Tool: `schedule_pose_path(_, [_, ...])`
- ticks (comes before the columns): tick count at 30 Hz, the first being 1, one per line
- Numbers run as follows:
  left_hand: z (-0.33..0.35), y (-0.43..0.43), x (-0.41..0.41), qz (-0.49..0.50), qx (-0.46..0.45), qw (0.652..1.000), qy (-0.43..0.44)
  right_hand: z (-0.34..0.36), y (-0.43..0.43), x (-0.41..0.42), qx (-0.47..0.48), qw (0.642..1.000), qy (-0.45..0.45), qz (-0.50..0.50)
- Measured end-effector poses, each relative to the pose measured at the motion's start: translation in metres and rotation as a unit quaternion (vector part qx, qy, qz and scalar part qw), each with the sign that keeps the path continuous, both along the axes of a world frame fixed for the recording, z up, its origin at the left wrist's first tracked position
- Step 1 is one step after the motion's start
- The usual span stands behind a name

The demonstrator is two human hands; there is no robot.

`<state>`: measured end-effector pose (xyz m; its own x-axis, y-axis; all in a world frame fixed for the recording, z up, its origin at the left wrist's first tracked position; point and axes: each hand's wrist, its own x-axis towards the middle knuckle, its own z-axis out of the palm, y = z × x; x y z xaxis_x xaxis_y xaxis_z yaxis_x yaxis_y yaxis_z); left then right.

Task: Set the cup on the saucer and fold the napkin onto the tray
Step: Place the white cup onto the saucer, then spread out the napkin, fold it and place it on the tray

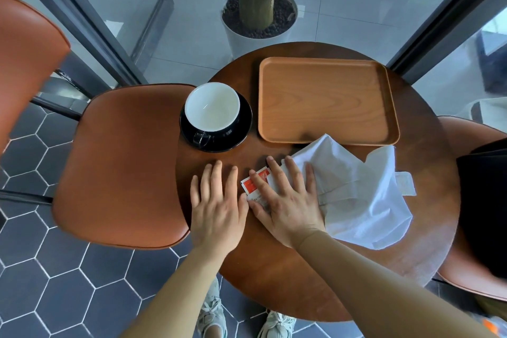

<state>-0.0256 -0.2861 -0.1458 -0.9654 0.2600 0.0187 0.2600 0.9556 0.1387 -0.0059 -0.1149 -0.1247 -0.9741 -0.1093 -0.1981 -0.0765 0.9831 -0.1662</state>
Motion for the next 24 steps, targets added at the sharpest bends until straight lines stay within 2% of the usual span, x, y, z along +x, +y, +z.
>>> schedule_pose_path(5, [0.004,-0.002,-0.002,0.002,0.006,1.0,-0.01,0.006,0.007,-0.001,-0.074,0.997,-0.006,-0.019])
schedule_pose_path(9, [0.015,0.001,-0.002,0.021,0.083,0.996,-0.02,0.02,0.012,0.0,-0.166,0.984,0.002,-0.068])
schedule_pose_path(12, [0.027,0.003,-0.006,0.038,0.155,0.986,-0.041,0.046,0.016,0.007,-0.225,0.965,0.041,-0.126])
schedule_pose_path(15, [0.043,0.011,-0.006,0.02,0.191,0.98,-0.058,0.073,0.04,0.032,-0.293,0.927,0.12,-0.2])
schedule_pose_path(17, [0.059,0.024,-0.006,-0.019,0.212,0.976,-0.04,0.088,0.068,0.052,-0.286,0.907,0.193,-0.24])
schedule_pose_path(19, [0.073,0.045,-0.007,-0.071,0.221,0.972,-0.037,0.093,0.102,0.068,-0.239,0.902,0.226,-0.279])
schedule_pose_path(21, [0.079,0.066,-0.008,-0.127,0.199,0.971,-0.051,0.093,0.133,0.074,-0.202,0.901,0.196,-0.33])
schedule_pose_path(24, [0.081,0.088,-0.009,-0.172,0.115,0.976,-0.07,0.085,0.162,0.07,-0.199,0.89,0.128,-0.389])
